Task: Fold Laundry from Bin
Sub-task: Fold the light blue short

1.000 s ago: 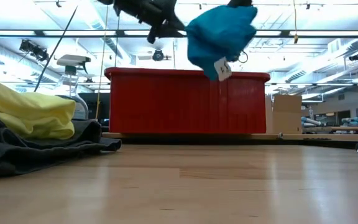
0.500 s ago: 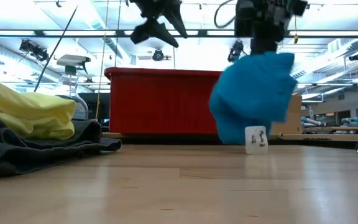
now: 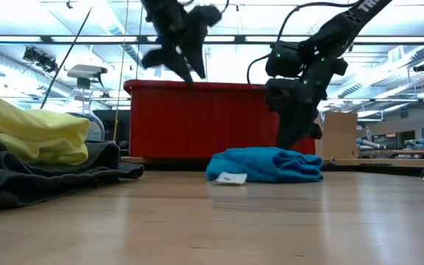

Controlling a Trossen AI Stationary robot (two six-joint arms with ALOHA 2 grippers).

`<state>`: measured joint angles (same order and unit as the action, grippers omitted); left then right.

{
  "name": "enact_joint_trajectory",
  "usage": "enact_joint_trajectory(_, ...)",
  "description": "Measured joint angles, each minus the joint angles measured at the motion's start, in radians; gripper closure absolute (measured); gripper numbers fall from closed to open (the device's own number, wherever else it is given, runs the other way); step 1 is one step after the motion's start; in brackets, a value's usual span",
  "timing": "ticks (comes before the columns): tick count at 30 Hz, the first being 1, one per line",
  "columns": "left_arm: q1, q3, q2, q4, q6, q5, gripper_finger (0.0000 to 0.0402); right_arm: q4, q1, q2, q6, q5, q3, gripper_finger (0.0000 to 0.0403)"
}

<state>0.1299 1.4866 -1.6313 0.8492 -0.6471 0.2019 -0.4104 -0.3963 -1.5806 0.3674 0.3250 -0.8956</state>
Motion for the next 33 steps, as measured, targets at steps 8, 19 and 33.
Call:
enact_joint_trajectory(8, 0.029, -0.241, -0.001, -0.282, 0.282, -0.257, 0.0246, 0.0, 0.017, 0.115, 0.145, -0.152, -0.003, 0.0239)
enact_joint_trajectory(19, -0.122, -0.518, -0.013, -0.679, 0.774, -0.182, 0.0246, -0.038, 0.092, 0.216, -0.107, 0.058, 0.004, 0.0229)
enact_joint_trajectory(33, -0.16, -0.583, -0.118, -1.199, 0.94, -0.13, 0.0246, -0.134, 0.29, 0.198, 0.069, -0.19, 0.006, 0.0229)
